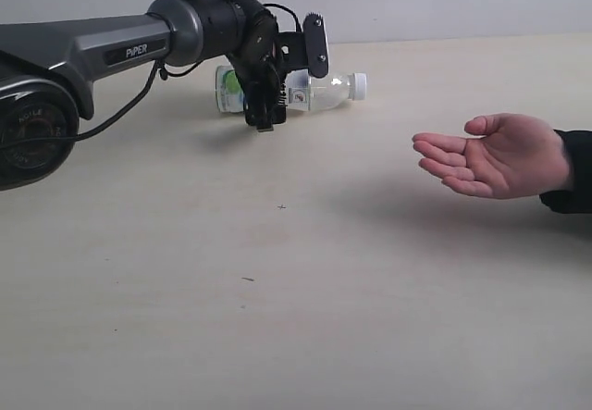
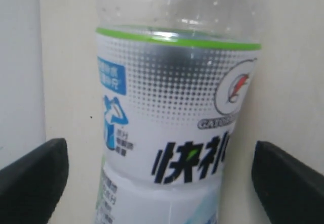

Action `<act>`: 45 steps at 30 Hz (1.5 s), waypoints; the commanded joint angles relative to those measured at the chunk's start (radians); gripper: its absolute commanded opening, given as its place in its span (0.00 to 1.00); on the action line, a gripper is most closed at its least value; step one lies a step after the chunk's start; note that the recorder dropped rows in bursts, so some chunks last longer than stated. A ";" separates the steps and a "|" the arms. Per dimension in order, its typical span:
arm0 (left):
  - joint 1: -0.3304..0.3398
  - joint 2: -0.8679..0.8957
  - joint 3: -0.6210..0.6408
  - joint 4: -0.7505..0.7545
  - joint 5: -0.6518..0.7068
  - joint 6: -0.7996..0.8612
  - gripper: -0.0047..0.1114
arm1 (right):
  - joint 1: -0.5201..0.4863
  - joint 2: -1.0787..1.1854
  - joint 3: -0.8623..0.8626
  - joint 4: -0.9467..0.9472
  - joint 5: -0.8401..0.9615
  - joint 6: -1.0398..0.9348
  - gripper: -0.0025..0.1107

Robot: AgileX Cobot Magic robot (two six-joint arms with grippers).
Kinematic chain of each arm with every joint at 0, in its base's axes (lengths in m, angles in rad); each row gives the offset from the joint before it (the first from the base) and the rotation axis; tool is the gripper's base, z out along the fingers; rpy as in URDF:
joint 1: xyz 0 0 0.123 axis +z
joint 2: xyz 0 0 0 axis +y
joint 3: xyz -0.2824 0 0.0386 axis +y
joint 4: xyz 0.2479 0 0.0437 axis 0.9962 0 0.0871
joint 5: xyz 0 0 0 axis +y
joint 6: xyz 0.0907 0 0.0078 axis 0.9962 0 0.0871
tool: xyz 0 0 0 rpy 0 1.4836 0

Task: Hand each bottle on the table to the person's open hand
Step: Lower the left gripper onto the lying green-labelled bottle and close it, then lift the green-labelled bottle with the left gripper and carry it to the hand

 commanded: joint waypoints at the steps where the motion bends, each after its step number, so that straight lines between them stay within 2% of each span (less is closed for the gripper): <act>1: 0.002 0.027 -0.007 0.007 -0.011 -0.004 0.84 | -0.003 -0.005 0.005 -0.002 -0.008 0.000 0.02; 3: 0.002 0.029 -0.007 0.007 -0.006 -0.004 0.78 | -0.003 -0.005 0.005 -0.002 -0.008 0.000 0.02; 5: 0.002 0.029 -0.007 0.012 0.006 -0.004 0.58 | -0.003 -0.005 0.005 -0.002 -0.008 0.000 0.02; 6: 0.002 0.029 -0.007 0.022 0.016 -0.004 0.42 | -0.003 -0.005 0.005 -0.002 -0.008 0.000 0.02; 7: 0.002 0.029 -0.007 0.028 0.024 -0.004 0.32 | -0.003 -0.005 0.005 -0.002 -0.008 0.000 0.02; 8: 0.002 0.029 -0.007 0.034 0.045 -0.004 0.13 | -0.003 -0.005 0.005 -0.002 -0.008 0.000 0.02; 9: 0.002 0.027 -0.007 0.036 0.058 -0.006 0.04 | -0.003 -0.005 0.005 -0.002 -0.008 0.000 0.02; 15: 0.002 -0.041 -0.007 0.037 0.115 -0.227 0.04 | -0.003 -0.005 0.005 -0.002 -0.008 0.000 0.02; 23: 0.000 -0.165 -0.007 -0.013 0.320 -0.403 0.04 | -0.003 -0.005 0.005 -0.002 -0.008 0.000 0.02; 30: -0.004 -0.253 -0.007 -0.354 0.503 -0.512 0.04 | -0.003 -0.005 0.005 -0.002 -0.008 0.000 0.02; 34: -0.034 -0.279 -0.007 -0.505 0.558 -0.567 0.04 | -0.003 -0.005 0.005 -0.002 -0.008 0.000 0.02; 39: -0.087 -0.288 -0.007 -0.710 0.554 -0.674 0.04 | -0.003 -0.005 0.005 -0.002 -0.008 0.000 0.02; 45: -0.164 -0.288 -0.007 -0.853 0.446 -0.775 0.04 | -0.003 -0.005 0.005 -0.002 -0.008 0.000 0.02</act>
